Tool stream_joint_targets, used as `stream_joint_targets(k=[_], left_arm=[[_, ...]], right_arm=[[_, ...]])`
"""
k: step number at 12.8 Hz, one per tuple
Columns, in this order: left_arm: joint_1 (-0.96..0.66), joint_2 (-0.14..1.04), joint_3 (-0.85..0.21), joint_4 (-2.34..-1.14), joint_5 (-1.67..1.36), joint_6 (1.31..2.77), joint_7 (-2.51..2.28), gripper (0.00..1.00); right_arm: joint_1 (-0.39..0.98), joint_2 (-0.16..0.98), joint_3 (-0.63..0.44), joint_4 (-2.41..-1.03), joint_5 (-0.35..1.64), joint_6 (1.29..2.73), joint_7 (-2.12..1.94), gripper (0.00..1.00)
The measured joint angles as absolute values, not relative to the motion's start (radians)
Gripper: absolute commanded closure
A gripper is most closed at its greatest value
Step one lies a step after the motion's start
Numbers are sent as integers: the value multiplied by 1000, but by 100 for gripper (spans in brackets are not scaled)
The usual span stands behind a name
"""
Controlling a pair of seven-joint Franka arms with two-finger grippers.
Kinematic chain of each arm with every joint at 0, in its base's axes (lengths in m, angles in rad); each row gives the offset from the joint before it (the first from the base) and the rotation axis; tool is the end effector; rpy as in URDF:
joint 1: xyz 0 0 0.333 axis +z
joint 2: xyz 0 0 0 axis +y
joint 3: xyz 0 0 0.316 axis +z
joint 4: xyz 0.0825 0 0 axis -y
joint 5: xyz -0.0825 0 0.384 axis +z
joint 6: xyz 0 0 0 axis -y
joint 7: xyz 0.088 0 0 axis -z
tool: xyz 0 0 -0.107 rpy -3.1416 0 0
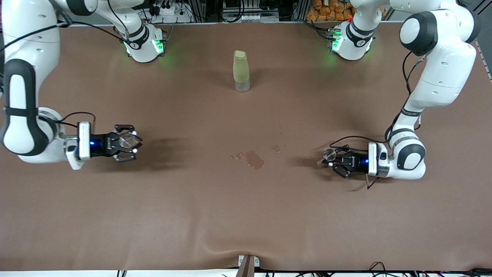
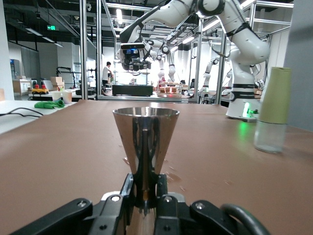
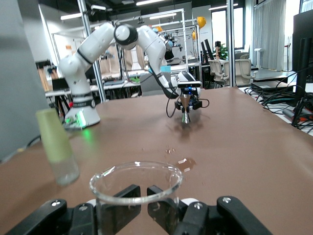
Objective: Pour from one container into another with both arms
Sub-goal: 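Lower the glass with the right gripper while the left gripper lowers the jigger, then open the right gripper off the glass while the left gripper releases the jigger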
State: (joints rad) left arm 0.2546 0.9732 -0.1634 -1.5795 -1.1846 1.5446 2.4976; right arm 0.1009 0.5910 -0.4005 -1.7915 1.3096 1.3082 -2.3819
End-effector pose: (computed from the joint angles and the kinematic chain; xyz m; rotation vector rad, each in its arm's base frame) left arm 0.6180 -0.0352 0.0951 1.1473 -1.3062 1.0248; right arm 0.5958 -0.0322 0.2603 -1.2867 -1.3689 -0.9619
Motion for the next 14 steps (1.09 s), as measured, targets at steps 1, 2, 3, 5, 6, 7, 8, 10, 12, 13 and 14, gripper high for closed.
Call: stream_joint_targets(k=[1,2,3,5,6,7,8,10,12,13,14], left_arm=[[281,973,-163,-1584,-1141,1538,2500,100],[313,973,-163,-1583,-1100,1532,2500,100],[344,973,-163,-1583,-1067,1525,2500,100],[396,973,-164,-1583,-1015,1497,2503,100],[413,973,-164,-1583,-1002,1485,2512,100],[423,973,-164,-1584,-994,1480,2522,100],[428,973,-163,-1586,-988,1479,2528,100],[431,973,-163,-1591,-985,1479,2533,100],[432,974,-163,-1595,-980,1479,2537,100],[434,974,-162,-1595,-972,1479,2541,100],[437,974,-162,-1597,-964,1479,2548,100]], right_arm=[[78,601,-400,-1798,1299,1303,-2429,100],[58,618,-400,-1802,1288,1294,-2480,100],[43,639,-400,-1803,1282,1287,-2528,100],[23,682,-400,-1804,1278,1284,-2614,100],[14,702,-400,-1804,1278,1284,-2651,100],[5,721,-400,-1804,1278,1285,-2683,100],[-4,740,-400,-1804,1277,1286,-2704,100],[-24,778,-400,-1803,1277,1291,-2720,100],[-36,810,-399,-1800,1277,1303,-2731,100],[-40,821,-399,-1797,1278,1311,-2736,100],[-44,829,-399,-1793,1278,1323,-2737,100]])
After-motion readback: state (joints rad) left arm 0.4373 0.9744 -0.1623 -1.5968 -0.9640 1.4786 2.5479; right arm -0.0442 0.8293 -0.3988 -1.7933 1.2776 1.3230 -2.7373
